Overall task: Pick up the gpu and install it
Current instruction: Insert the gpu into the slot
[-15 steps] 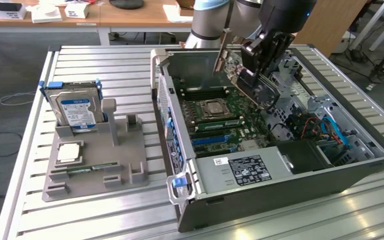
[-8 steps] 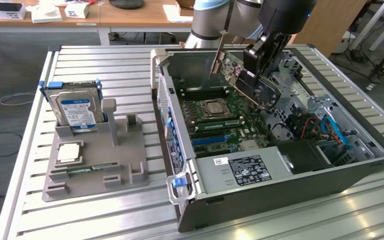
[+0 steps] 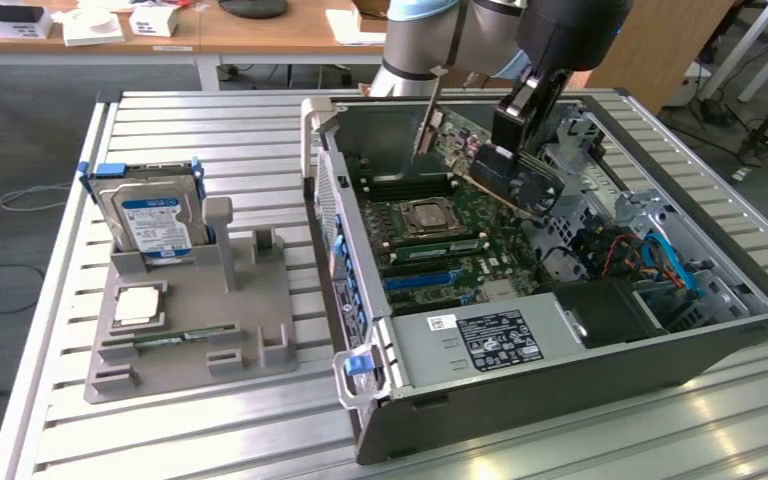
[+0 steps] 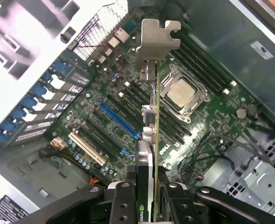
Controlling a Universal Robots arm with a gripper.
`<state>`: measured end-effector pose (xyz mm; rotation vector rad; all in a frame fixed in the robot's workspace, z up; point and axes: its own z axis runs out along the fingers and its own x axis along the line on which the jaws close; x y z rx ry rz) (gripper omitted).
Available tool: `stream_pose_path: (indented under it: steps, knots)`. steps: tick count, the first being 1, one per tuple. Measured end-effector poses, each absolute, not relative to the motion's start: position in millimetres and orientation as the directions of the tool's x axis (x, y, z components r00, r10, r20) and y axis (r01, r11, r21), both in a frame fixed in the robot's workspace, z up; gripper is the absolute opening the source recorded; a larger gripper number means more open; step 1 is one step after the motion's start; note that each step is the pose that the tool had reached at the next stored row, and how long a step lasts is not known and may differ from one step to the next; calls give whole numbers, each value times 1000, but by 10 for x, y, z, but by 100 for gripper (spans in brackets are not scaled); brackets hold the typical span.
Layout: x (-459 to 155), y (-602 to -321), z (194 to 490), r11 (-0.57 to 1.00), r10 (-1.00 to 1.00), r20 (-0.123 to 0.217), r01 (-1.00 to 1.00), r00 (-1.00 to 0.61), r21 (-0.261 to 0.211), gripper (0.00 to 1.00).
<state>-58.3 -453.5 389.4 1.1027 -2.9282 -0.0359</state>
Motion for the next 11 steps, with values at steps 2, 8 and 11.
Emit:
stream_pose_path:
  steps: [2,8,11]
  knots:
    - [-583,-4535,3889,726,-687,4,-687,-726,26,27]
    - [-583,-4535,3875,648,-762,4,-761,-648,26,27]
    - [-582,-4535,3868,605,-796,4,-796,-605,26,27]
